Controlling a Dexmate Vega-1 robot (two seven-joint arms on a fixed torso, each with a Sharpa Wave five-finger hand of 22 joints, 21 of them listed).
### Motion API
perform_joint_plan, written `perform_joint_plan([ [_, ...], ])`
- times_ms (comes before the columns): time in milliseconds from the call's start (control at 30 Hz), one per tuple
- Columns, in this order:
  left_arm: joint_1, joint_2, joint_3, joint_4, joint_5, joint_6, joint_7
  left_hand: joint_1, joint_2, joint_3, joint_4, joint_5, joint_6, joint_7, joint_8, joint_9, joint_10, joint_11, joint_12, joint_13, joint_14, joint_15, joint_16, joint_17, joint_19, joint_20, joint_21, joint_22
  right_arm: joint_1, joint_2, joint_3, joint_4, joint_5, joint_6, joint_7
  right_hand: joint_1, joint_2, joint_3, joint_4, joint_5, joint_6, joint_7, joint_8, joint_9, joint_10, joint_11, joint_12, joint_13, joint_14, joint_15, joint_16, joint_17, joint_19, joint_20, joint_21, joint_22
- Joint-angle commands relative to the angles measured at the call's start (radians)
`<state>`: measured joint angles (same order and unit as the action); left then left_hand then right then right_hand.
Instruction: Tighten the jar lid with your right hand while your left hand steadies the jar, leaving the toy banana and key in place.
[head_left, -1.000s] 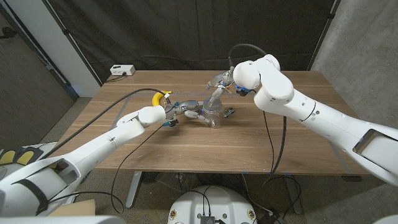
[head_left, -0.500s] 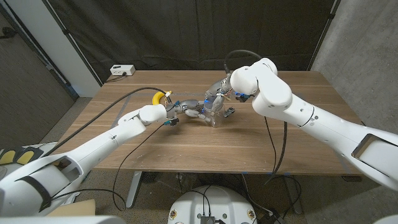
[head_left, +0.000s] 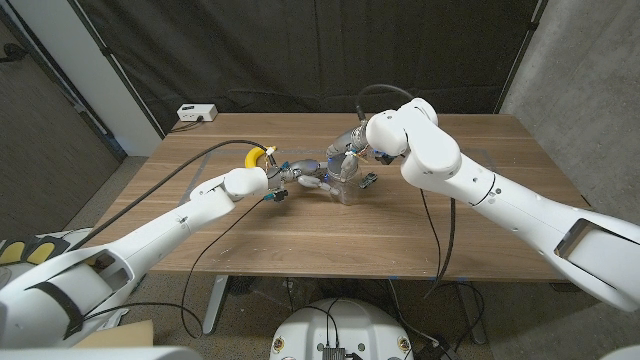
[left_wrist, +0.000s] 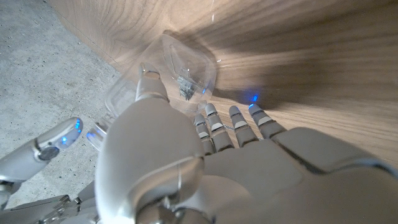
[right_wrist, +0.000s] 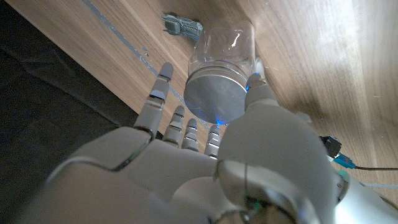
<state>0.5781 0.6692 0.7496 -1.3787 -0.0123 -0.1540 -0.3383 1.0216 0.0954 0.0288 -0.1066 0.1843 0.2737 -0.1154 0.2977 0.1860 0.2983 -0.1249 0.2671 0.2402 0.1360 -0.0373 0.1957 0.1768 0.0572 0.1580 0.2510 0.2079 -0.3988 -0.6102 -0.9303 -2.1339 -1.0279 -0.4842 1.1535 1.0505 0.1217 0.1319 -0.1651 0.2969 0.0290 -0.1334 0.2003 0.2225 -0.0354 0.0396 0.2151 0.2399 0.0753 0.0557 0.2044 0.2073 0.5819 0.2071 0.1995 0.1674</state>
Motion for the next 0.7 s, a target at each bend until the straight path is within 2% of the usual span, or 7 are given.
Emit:
perform_joint_plan([
  [33, -0.011, -0.010, 0.005, 0.025, -0.004, -0.012, -0.005, -0.001, 0.013, 0.014, 0.011, 0.004, 0.082, 0.043, 0.005, 0.008, 0.006, 0.001, 0.007, 0.004, 0.006, -0.096, -0.003, 0.002, -0.007, 0.020, -0.002, 0.005, 0.047, 0.039, -0.003, 0.042, -0.068, 0.038, 0.085, 0.028, 0.002, 0.013, -0.002, -0.002, -0.019, -0.010, -0.004, 0.003, -0.012, -0.002, -0.002, 0.006, 0.006, -0.009, 0.003, 0.002, 0.007, -0.001, -0.004, 0.001],
  [100, -0.012, -0.011, 0.005, 0.028, -0.003, -0.012, -0.004, -0.001, 0.013, 0.014, 0.011, 0.004, 0.083, 0.044, 0.004, 0.008, 0.006, 0.000, 0.007, 0.004, 0.006, -0.097, -0.003, 0.002, -0.008, 0.019, -0.003, 0.005, 0.056, 0.048, -0.016, 0.051, -0.090, 0.045, 0.110, 0.034, 0.001, 0.014, -0.002, -0.006, -0.032, -0.025, -0.008, 0.003, -0.017, -0.010, -0.002, 0.006, 0.004, -0.011, 0.003, 0.002, 0.011, 0.000, -0.004, 0.001],
  [167, -0.014, -0.012, 0.005, 0.032, -0.005, -0.013, -0.006, -0.002, 0.013, 0.014, 0.010, 0.004, 0.083, 0.044, 0.003, 0.008, 0.005, 0.004, 0.007, 0.005, 0.006, -0.096, -0.003, 0.002, -0.009, 0.020, -0.003, 0.005, 0.060, 0.056, -0.025, 0.062, -0.103, 0.054, 0.135, 0.033, -0.004, 0.011, 0.001, -0.010, -0.037, -0.027, -0.008, 0.003, -0.026, -0.013, -0.005, 0.007, 0.001, -0.013, 0.002, 0.002, 0.012, 0.000, -0.005, 0.001],
  [267, -0.016, -0.014, 0.005, 0.036, -0.006, -0.013, -0.004, -0.002, 0.013, 0.015, 0.010, 0.004, 0.084, 0.044, 0.001, 0.008, 0.005, -0.001, 0.007, 0.005, 0.007, -0.096, -0.003, 0.002, -0.010, 0.020, -0.003, 0.005, 0.059, 0.065, -0.030, 0.075, -0.106, 0.069, 0.155, 0.029, -0.007, 0.008, 0.008, -0.016, -0.053, -0.053, -0.011, 0.003, -0.035, -0.029, -0.004, 0.008, -0.010, -0.030, -0.001, 0.003, 0.007, -0.004, -0.008, 0.001],
  [400, -0.020, -0.017, 0.006, 0.044, -0.006, -0.015, -0.005, -0.005, 0.013, 0.015, 0.010, 0.004, 0.085, 0.045, -0.001, 0.008, 0.005, 0.003, 0.007, 0.006, 0.007, -0.097, -0.003, 0.002, -0.010, 0.020, -0.003, 0.005, 0.052, 0.065, -0.023, 0.084, -0.096, 0.093, 0.140, 0.034, -0.011, 0.007, 0.011, -0.025, -0.014, -0.082, 0.009, 0.004, -0.011, -0.055, 0.013, 0.011, 0.008, -0.051, 0.008, 0.006, 0.017, -0.019, -0.006, 0.002],
  [533, -0.026, -0.022, 0.009, 0.052, -0.005, -0.017, -0.007, -0.009, 0.014, 0.015, 0.010, 0.003, 0.086, 0.047, -0.004, 0.008, 0.005, 0.005, 0.007, 0.006, 0.006, -0.096, -0.003, 0.002, -0.011, 0.019, -0.003, 0.006, 0.042, 0.063, -0.009, 0.087, -0.074, 0.113, 0.110, 0.064, -0.009, 0.016, 0.005, -0.032, 0.045, -0.086, 0.031, 0.006, 0.050, -0.086, 0.044, 0.016, 0.056, -0.085, 0.026, 0.011, 0.050, -0.051, 0.000, 0.002],
  [700, -0.029, -0.024, 0.011, 0.055, -0.006, -0.012, -0.010, -0.013, 0.014, 0.015, 0.010, 0.003, 0.088, 0.046, -0.007, 0.009, 0.005, 0.001, 0.007, 0.007, 0.004, -0.095, -0.004, 0.002, -0.011, 0.022, -0.002, 0.006, 0.012, 0.049, 0.018, 0.075, -0.047, 0.133, 0.028, 0.094, -0.003, 0.022, 0.012, -0.047, 0.162, -0.086, 0.068, 0.009, 0.156, -0.099, 0.096, 0.024, 0.170, -0.144, 0.070, 0.031, 0.138, -0.120, 0.016, 0.004],
])
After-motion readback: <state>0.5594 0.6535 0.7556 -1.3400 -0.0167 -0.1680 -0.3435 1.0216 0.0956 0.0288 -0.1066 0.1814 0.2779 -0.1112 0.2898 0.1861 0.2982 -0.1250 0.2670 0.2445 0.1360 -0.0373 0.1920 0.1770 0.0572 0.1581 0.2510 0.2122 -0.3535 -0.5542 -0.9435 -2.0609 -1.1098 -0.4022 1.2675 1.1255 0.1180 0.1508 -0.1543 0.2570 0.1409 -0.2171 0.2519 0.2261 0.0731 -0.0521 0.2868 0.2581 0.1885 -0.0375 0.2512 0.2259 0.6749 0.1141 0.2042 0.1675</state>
